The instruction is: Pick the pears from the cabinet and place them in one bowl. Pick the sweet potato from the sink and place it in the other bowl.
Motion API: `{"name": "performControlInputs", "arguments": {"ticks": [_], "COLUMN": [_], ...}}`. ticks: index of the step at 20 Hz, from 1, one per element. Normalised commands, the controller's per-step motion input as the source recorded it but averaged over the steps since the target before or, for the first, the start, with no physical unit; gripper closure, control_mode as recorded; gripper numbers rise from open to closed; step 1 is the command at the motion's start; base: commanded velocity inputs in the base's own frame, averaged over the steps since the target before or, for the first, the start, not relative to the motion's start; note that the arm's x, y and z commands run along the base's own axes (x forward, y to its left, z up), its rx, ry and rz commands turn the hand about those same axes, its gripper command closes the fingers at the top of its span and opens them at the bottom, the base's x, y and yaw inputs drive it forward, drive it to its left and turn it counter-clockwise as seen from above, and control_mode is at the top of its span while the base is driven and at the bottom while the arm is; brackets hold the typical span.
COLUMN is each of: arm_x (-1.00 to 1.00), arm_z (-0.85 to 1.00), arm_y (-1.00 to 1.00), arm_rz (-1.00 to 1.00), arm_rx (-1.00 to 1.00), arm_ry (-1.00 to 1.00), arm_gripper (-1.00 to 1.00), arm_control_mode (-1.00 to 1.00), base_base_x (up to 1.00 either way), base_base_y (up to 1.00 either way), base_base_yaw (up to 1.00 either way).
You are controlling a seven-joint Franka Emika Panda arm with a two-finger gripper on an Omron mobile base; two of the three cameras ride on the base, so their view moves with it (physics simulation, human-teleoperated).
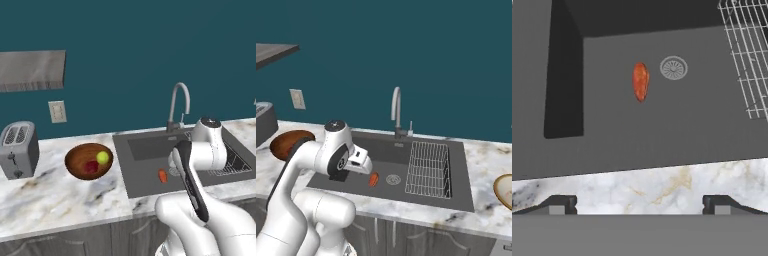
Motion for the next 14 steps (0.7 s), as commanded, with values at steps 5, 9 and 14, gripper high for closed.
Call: {"name": "performControlInputs", "arguments": {"ticks": [5, 9, 14], "arm_x": [0.0, 0.0, 0.09], "arm_z": [0.0, 0.0, 0.0], "arm_y": [0.0, 0.0, 0.0], "arm_rz": [0.0, 0.0, 0.0], "arm_rx": [0.0, 0.0, 0.0], "arm_ry": [0.0, 0.0, 0.01], "arm_gripper": [-1.0, -1.0, -1.0], "arm_control_mode": [1.0, -1.0, -1.0], "base_base_x": [0.23, 0.0, 0.0], "base_base_y": [0.05, 0.0, 0.0], "base_base_yaw": [0.0, 0.0, 0.0]}}
